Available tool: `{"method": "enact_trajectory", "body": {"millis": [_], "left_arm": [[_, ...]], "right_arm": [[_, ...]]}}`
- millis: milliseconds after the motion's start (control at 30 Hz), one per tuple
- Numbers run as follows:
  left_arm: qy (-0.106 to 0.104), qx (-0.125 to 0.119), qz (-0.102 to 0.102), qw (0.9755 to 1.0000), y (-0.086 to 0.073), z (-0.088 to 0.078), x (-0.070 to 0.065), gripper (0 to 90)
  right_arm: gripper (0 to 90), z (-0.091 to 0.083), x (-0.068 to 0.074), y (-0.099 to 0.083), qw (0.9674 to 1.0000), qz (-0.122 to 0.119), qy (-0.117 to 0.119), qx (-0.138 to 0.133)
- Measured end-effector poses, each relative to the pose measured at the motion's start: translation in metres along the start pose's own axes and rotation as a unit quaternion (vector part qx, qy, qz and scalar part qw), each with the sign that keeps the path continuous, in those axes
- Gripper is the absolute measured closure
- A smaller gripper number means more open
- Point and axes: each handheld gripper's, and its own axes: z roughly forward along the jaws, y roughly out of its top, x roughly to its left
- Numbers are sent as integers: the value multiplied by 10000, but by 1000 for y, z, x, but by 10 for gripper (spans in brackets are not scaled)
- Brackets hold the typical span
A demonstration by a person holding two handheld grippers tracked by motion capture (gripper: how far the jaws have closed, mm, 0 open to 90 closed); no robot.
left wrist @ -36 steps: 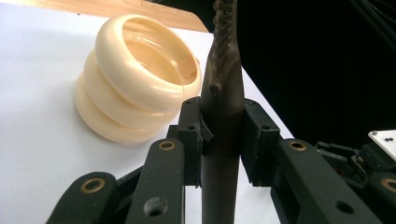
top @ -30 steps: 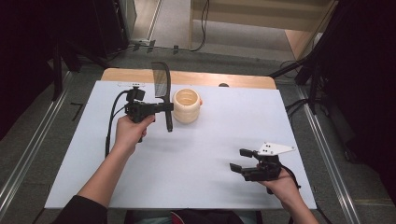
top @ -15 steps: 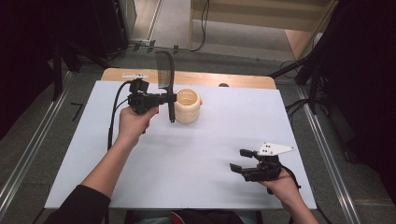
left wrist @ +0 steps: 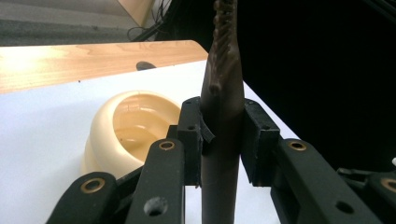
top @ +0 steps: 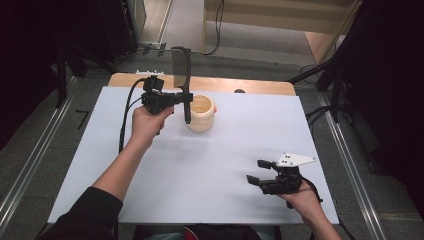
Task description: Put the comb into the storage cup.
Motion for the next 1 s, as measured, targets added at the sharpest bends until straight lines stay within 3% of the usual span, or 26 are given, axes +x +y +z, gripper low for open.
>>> {"method": "enact_trajectory", "body": {"millis": [500, 767, 1000], "left_arm": [[175, -73, 158, 9997, 24, 11, 2, 729], [286, -171, 174, 9993, 28, 17, 6, 729], [456, -258, 314, 9981, 30, 23, 6, 729]], "right_arm": [[231, -2, 0, -1, 10000, 22, -12, -18], [231, -3, -1, 0, 10000, 8, 11, -48], [231, -3, 0, 0, 10000, 11, 27, -49]]}}
